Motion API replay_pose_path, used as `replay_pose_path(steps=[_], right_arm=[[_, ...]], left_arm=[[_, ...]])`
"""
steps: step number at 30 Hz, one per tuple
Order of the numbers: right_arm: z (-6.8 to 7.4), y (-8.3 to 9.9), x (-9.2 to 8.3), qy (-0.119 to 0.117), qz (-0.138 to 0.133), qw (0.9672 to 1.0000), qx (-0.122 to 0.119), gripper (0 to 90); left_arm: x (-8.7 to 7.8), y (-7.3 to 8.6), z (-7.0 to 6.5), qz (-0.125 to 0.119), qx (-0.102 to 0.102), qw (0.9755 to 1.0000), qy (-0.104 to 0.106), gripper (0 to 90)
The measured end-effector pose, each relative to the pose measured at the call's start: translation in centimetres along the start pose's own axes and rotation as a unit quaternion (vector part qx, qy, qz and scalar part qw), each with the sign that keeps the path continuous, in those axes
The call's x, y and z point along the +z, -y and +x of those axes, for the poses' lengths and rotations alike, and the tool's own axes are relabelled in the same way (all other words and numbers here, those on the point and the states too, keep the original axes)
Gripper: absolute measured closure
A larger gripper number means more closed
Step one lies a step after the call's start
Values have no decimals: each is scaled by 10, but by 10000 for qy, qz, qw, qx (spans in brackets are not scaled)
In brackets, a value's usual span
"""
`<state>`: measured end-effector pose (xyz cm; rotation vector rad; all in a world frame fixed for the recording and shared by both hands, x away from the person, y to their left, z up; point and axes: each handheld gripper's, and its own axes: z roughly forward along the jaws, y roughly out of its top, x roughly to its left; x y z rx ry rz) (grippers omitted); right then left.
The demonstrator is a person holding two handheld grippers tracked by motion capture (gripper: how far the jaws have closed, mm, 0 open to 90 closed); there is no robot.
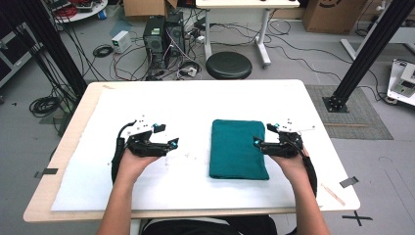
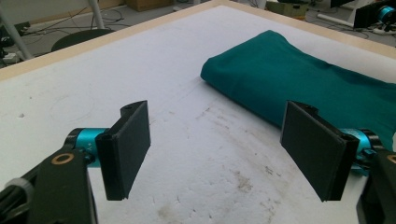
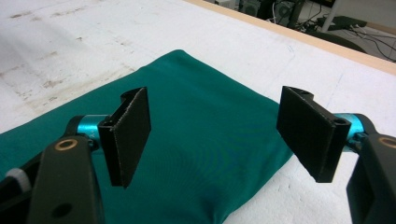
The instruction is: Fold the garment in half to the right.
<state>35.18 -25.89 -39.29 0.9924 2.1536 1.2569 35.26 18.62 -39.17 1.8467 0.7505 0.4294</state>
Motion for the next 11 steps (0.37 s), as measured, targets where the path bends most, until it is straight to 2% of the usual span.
replay_pose_path(steps=[11], right_arm=[[1,-1,0,7,20,10000,-12,269]], left_arm=[[0,0,0,20,-17,10000,14,245]])
